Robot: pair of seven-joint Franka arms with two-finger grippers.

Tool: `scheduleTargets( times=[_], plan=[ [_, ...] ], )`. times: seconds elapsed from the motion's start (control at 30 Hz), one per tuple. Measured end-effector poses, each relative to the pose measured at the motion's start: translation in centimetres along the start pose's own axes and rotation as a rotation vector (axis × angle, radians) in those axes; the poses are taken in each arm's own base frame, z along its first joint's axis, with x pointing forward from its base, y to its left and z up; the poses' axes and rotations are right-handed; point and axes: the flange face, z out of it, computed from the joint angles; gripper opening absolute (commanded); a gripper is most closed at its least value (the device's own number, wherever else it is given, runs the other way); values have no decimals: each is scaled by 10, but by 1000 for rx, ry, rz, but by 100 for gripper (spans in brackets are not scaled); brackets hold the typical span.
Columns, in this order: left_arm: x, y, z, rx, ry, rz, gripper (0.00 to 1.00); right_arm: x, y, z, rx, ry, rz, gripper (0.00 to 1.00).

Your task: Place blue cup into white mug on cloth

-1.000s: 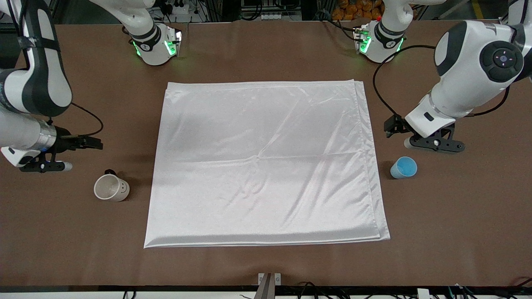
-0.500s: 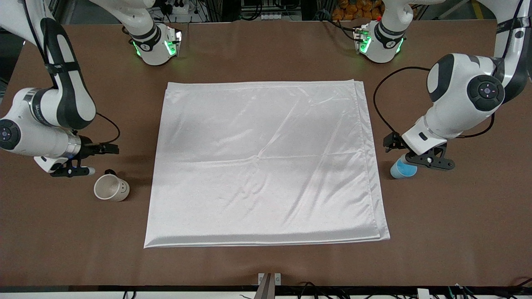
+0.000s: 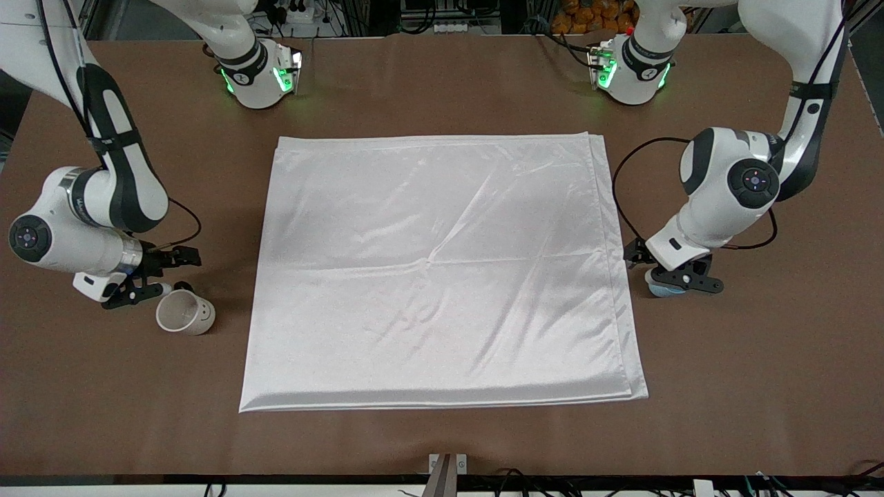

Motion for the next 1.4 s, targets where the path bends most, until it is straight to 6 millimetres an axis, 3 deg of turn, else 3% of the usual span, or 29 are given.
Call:
scheduleTargets(
  times=[0.57, 1.0, 1.07, 1.23, 1.3, 1.4],
  plan=[
    [-7, -33, 41, -2, 12, 58, 100, 13, 22, 31, -30, 57, -175, 100],
    [-9, -33, 59, -9, -6, 61, 100, 32, 29, 38, -39, 75, -195, 100],
    [-10, -33, 62, -9, -10, 61, 100, 35, 30, 40, -39, 77, -196, 89],
    [-10, -33, 67, -11, -13, 61, 100, 40, 30, 45, -38, 76, -198, 29],
    [-11, -33, 70, -12, -15, 60, 100, 41, 30, 46, -39, 79, -199, 17],
    [-11, -33, 73, -13, -17, 60, 100, 41, 30, 48, -39, 79, -199, 10]
  ],
)
